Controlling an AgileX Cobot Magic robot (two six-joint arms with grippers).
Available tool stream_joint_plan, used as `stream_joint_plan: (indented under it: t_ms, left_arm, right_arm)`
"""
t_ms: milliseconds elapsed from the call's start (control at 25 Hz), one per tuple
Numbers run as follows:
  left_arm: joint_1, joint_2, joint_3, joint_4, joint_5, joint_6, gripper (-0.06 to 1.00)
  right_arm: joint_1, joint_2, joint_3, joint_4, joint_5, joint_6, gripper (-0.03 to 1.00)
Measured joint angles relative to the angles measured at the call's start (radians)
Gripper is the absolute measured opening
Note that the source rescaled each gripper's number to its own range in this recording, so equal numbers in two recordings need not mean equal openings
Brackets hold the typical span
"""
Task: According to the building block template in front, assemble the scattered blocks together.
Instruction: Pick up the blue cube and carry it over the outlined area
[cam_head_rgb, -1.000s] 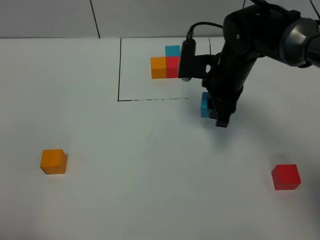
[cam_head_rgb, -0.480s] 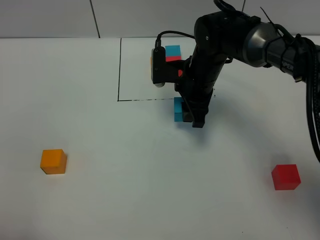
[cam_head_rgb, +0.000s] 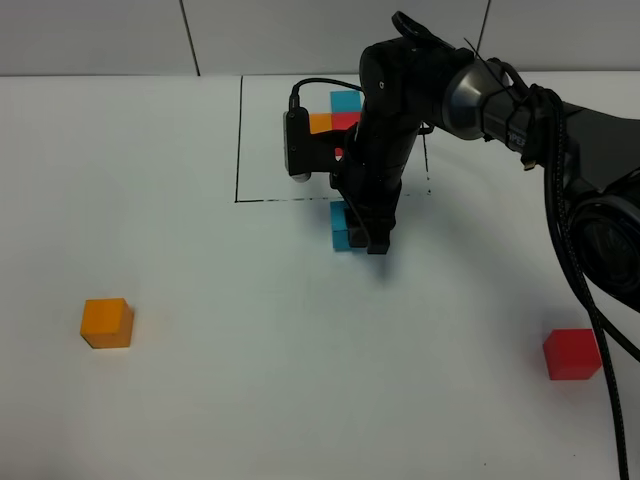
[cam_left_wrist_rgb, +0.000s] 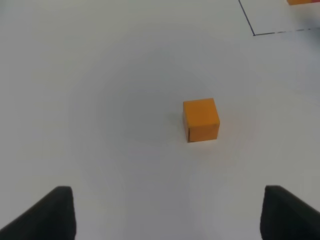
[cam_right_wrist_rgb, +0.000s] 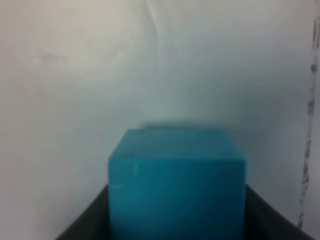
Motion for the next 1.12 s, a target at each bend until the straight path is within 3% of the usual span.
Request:
stream_joint_plan:
  t_ms: [1120]
  left_arm:
    - [0.000, 0.000, 0.000, 0.000, 0.000, 0.000, 0.71]
  right_arm:
    - [-0.018, 0.044, -0.015, 0.039, -0.043, -0.002, 0.03]
